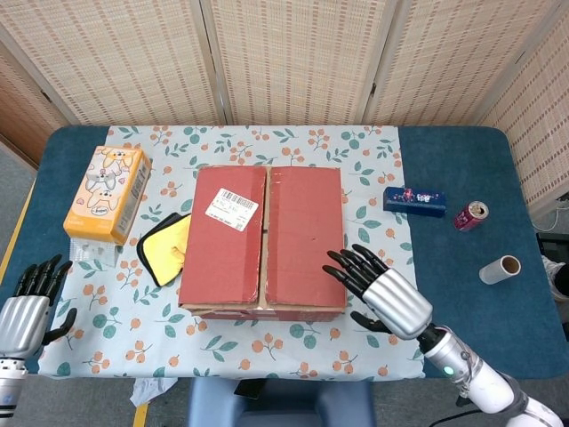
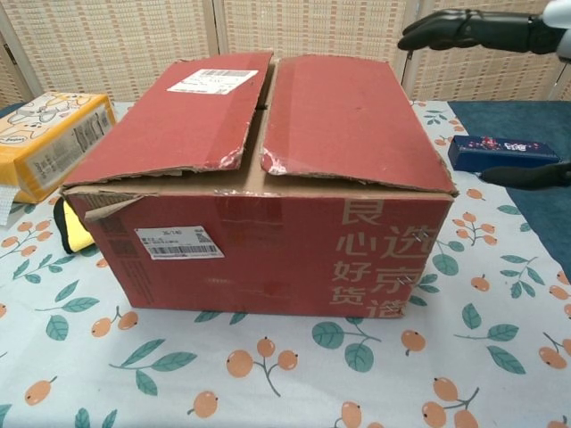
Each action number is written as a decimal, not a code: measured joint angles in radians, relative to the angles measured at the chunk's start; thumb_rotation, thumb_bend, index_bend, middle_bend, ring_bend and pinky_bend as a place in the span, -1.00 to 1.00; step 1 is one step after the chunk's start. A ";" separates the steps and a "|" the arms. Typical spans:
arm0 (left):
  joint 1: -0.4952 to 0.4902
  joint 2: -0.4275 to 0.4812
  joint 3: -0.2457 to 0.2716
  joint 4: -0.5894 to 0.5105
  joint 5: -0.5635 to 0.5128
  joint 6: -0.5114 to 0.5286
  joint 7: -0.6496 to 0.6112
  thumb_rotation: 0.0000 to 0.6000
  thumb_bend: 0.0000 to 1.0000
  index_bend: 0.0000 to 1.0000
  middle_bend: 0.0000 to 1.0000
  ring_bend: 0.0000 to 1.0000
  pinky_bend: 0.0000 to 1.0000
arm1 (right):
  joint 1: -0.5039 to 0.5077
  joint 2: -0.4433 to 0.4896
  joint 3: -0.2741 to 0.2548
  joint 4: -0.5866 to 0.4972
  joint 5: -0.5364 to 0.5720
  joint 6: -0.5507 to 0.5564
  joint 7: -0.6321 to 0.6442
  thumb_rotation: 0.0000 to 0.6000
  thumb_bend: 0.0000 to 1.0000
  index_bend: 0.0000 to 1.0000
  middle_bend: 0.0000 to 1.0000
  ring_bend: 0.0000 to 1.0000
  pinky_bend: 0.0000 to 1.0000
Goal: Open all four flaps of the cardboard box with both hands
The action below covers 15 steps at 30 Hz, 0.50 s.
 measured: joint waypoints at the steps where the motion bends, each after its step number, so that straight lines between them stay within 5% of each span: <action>1: 0.000 0.003 0.000 0.000 0.001 0.000 -0.010 1.00 0.04 -1.00 -1.00 -1.00 -1.00 | 0.007 -0.014 0.007 0.000 0.009 -0.006 -0.010 1.00 -0.31 -1.00 -1.00 -1.00 -1.00; 15: 0.016 0.055 -0.008 0.022 0.015 0.035 -0.198 1.00 0.08 -1.00 -1.00 -1.00 -1.00 | 0.099 -0.201 0.040 0.016 0.063 -0.076 -0.128 1.00 -0.31 -1.00 -1.00 -1.00 -1.00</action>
